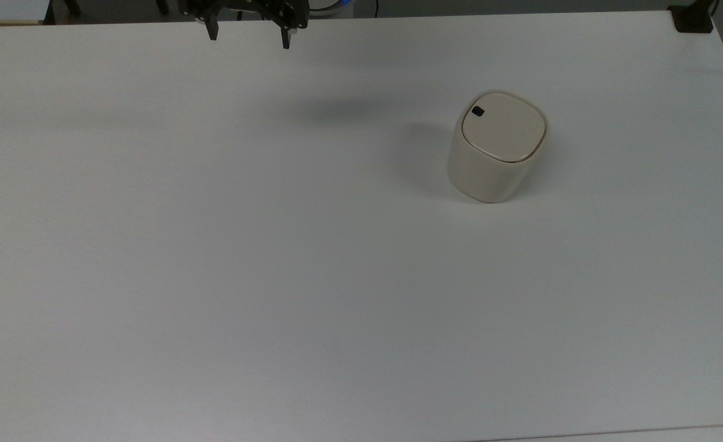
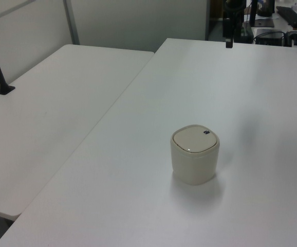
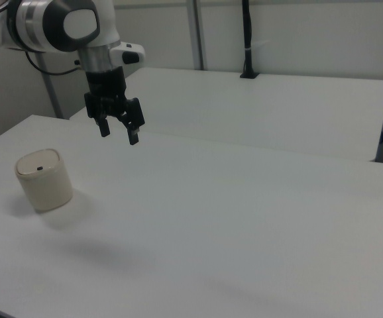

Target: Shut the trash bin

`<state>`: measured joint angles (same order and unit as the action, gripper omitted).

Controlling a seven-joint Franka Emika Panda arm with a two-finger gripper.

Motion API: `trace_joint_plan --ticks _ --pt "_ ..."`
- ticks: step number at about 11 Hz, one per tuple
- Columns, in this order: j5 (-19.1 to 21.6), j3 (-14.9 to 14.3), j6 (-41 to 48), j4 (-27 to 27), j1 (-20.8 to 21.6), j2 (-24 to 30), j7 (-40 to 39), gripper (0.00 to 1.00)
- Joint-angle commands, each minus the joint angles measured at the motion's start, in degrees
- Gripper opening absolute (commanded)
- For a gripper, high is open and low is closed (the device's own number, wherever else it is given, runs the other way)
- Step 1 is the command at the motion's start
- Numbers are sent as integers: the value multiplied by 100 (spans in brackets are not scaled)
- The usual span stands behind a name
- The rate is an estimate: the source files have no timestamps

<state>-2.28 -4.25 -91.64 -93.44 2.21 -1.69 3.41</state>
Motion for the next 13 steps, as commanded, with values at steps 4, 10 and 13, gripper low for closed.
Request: trace_joint_plan --ticks 4,10,13 --pt "-45 -14 -169 -78 -107 187 318 100" --pt "-89 -23 -170 -78 -107 178 318 100" --pt "-89 -14 -170 -78 -107 178 309 100"
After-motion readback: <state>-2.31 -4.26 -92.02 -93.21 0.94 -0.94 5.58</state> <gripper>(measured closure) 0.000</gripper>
